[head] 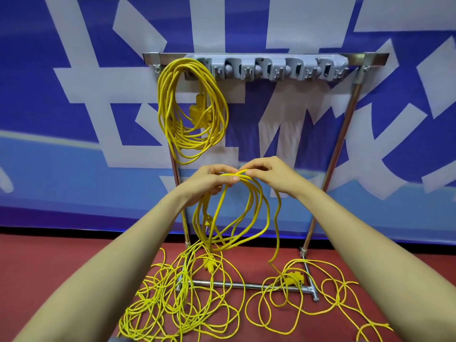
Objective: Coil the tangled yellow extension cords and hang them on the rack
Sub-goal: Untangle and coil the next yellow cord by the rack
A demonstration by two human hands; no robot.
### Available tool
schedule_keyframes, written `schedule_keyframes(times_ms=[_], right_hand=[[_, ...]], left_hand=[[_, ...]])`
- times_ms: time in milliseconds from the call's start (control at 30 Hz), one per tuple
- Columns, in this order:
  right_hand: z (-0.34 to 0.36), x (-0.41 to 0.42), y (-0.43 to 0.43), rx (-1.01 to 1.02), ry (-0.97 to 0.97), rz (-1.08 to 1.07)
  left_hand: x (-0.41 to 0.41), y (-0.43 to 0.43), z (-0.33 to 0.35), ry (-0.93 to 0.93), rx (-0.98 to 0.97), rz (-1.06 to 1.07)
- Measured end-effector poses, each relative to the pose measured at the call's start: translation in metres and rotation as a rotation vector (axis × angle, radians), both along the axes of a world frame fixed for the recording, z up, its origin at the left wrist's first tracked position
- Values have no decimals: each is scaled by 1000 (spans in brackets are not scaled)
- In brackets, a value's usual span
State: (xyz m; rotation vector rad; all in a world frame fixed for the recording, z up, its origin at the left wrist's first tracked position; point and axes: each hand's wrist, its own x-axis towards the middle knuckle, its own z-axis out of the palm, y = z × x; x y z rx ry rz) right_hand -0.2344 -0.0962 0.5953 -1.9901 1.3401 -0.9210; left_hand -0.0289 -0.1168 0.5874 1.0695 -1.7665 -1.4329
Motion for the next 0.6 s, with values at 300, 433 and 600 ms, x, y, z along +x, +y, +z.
schedule_keyframes(times_ms=[300,433,600], right_hand=[[9,9,9,128,-52,-28],[9,2,13,182,-77,20],[-3,-19,13,223,-178,85]], left_hand=[[0,4,8,113,-33,27],[2,0,10,128,-11,41],[8,-3,9,136,-30,48]])
